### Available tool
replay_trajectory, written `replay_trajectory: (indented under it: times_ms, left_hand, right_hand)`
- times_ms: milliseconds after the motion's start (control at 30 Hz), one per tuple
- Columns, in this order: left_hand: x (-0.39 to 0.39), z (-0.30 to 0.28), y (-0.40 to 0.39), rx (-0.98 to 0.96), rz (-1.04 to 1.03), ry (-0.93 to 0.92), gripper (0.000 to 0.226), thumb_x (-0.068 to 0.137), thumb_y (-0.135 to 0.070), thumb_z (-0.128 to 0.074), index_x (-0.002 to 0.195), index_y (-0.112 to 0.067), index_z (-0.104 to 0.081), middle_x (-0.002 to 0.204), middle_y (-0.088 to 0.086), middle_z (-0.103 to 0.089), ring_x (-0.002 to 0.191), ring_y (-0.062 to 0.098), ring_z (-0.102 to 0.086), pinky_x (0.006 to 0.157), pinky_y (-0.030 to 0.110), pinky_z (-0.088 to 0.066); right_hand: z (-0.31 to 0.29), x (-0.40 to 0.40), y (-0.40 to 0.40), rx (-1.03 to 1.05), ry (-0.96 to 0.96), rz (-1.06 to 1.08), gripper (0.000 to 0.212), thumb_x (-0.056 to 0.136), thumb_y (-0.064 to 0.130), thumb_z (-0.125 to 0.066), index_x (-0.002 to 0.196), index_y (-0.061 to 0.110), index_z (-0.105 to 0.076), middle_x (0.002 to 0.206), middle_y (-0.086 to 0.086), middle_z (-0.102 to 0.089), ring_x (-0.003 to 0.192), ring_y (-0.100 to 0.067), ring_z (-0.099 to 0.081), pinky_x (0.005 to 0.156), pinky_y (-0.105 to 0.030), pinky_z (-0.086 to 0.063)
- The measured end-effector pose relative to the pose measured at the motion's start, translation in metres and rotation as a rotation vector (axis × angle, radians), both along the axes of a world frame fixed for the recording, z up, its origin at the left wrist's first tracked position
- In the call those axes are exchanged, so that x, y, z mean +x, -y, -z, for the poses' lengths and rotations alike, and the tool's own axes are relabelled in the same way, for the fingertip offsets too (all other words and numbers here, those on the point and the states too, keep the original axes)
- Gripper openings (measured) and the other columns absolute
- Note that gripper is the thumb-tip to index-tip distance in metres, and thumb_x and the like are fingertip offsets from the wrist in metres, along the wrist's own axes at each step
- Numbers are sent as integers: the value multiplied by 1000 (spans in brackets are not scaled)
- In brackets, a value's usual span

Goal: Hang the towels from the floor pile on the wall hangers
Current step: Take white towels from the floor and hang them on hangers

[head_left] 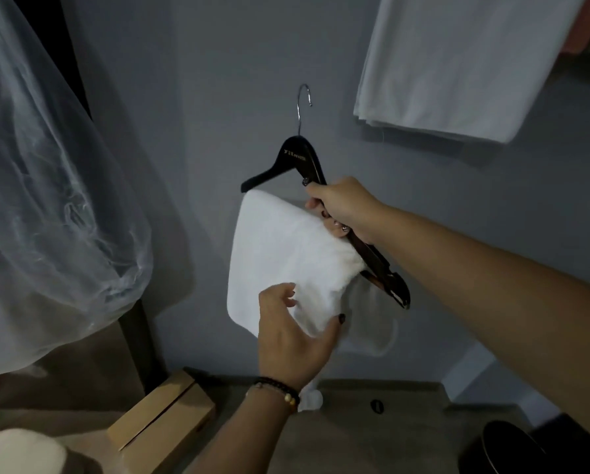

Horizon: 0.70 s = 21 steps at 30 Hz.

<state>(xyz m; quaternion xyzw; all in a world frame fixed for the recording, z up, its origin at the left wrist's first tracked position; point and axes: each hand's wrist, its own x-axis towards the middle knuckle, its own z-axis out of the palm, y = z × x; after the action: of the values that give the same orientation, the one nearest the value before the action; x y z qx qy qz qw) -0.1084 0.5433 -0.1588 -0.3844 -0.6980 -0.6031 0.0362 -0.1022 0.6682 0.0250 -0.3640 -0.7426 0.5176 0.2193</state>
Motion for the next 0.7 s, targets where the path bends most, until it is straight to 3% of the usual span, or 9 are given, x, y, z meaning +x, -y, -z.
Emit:
replay_trajectory:
  times_ms: [167, 333, 500, 600, 700]
  left_hand:
    - [-17, -32, -22, -8, -76, -304, 19, 78, -33, -51, 81, -16, -42, 73, -2, -48, 64, 18, -45, 52, 27, -33]
    - [-33, -42, -22, 37, -52, -357, 15, 78, -23, -48, 71, -12, -42, 65, 2, -45, 59, 19, -40, 51, 27, -31]
    - [-51, -42, -16, 32, 30, -340, 15, 80, -24, -50, 75, -14, -41, 72, -2, -45, 64, 16, -40, 52, 29, -38]
    - [-76, -42, -2, 62, 250, -262, 18, 90, -34, -57, 92, -17, -53, 93, -7, -54, 83, 7, -53, 73, 22, -47]
    - [-115, -48, 11, 76, 204, -113, 25, 90, -39, -59, 109, -23, -53, 109, -15, -53, 102, 3, -55, 84, 17, -46]
  right_hand:
    - [-16, -18, 4, 101, -5, -3, 34, 97, 35, -49, 79, 7, -56, 55, -2, -40, 37, -14, -31, 38, -19, -22]
    - [-38, -42, 7, 149, -58, 21, 36, 98, 32, -48, 72, 8, -52, 55, -2, -39, 35, -13, -30, 40, -18, -23]
    - [-42, -73, 14, 171, -67, -47, 35, 96, 35, -50, 73, 9, -53, 55, -2, -40, 37, -14, -31, 40, -20, -24]
    - [-51, -82, 10, 250, -65, -92, 36, 96, 37, -51, 76, 7, -55, 53, -3, -43, 36, -16, -34, 40, -21, -27]
    - [-68, -84, 0, 390, -78, -95, 38, 96, 39, -50, 76, 7, -57, 52, -4, -47, 35, -18, -38, 37, -21, -31]
